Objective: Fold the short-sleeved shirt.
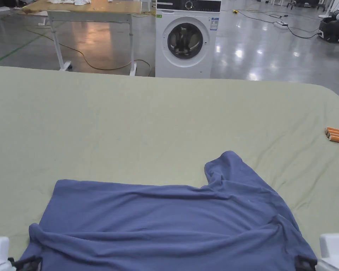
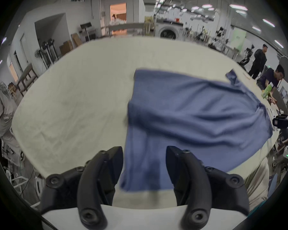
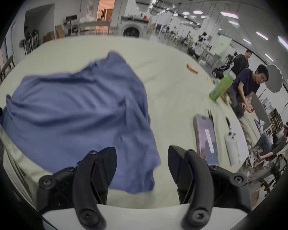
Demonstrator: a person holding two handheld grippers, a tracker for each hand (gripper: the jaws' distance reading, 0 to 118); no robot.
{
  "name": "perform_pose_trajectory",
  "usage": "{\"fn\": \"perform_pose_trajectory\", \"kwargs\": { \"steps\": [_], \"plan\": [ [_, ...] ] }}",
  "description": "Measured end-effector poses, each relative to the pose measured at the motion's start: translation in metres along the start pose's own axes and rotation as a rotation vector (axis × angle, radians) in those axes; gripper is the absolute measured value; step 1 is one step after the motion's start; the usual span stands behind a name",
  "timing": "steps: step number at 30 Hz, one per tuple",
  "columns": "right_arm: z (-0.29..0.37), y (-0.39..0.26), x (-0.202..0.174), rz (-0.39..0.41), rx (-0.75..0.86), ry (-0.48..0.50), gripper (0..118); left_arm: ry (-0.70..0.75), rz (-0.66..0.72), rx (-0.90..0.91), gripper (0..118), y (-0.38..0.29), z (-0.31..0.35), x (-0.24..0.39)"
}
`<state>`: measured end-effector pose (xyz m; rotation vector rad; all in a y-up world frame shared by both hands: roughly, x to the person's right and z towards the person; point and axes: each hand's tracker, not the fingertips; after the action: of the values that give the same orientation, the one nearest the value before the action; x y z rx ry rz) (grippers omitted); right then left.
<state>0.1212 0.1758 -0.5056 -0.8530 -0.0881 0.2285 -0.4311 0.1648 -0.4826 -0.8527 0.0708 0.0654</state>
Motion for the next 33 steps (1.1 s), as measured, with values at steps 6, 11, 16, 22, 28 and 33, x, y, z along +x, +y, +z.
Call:
{"fn": "perform_pose_trajectory", "kwargs": {
  "steps": [6,11,16,22,28,33],
  "plan": [
    [0.005,0.049,-0.041,-0.050,0.292,0.070,71,-0.035,-0.055,0.265,57,0.047,-0.001,0.036],
    [0.008,0.078,-0.081,-0.121,0.504,0.094,70,-0.025,-0.063,0.455,53,0.075,0.004,0.069],
    [0.017,0.088,-0.103,-0.187,0.694,0.080,14,0.001,-0.059,0.641,13,0.082,0.005,0.078],
    [0.025,0.091,-0.110,-0.221,0.777,0.066,0,0.062,-0.079,0.720,0,0.077,0.006,0.074],
    [0.020,0.098,-0.108,-0.192,0.768,0.078,0,0.061,-0.063,0.519,0,0.105,-0.030,0.032],
    [0.008,0.099,-0.104,-0.170,0.711,0.088,0,0.001,0.014,0.242,0,0.145,-0.095,-0.015]
  ]
}}
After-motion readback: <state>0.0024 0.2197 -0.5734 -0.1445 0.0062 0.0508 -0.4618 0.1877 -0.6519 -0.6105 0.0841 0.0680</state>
